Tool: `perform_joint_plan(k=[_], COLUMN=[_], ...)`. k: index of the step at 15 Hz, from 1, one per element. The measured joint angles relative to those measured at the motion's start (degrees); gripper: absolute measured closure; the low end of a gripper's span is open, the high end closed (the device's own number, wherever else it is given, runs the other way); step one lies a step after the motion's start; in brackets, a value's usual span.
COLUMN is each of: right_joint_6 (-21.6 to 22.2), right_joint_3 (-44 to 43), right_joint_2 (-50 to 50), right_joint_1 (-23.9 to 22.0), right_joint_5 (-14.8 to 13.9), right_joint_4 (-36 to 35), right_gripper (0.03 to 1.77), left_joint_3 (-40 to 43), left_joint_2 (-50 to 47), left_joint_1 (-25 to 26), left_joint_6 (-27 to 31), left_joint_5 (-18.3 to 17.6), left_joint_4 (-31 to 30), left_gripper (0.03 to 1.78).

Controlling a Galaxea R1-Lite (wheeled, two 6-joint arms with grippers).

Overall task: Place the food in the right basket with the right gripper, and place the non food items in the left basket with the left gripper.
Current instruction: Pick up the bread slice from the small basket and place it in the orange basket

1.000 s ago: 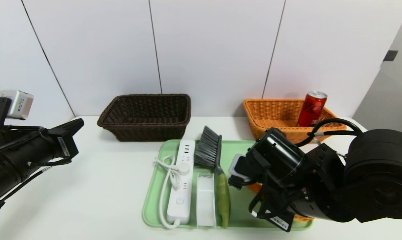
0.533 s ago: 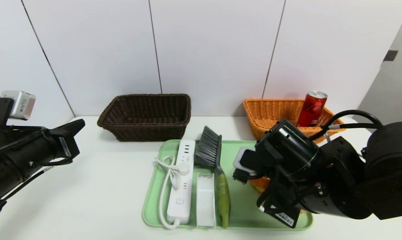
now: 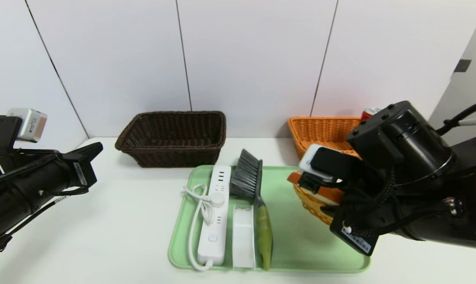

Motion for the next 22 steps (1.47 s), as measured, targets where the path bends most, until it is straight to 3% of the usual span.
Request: perform_joint_plan(k=[8,11,18,22], right_joint_6=[0.0,-0.33,-3.04,-3.45], right_joint_3=[-10.76,-14.52,-25.22,-29.18], right_joint_2=[-4.93,-3.89,5.1,12.19], right_joint_1=[-3.41,-7.89,-17.23,-21.61], right_joint_5=[1.38,4.44,8.44,8.68], right_joint_4=[-1.16,-1.6,-1.68,-1.71], right_gripper=[1.39,1.39,1.39,1.39], left_joint_3=[0.02,-0.11,-0.04,0.13], left_joint_2=[0.16,0.11,0.11,0.11], left_joint_1=[0.0,-0.04,0.0,0.0], left_joint_6=[0.09,0.2,0.18,0.11], left_joint_5=[-0.09,-0.09,0.0,0.0], left_joint_4=[0.01,0.0,0.0,0.0], left_gripper=[1.77,1.77,1.77,1.77])
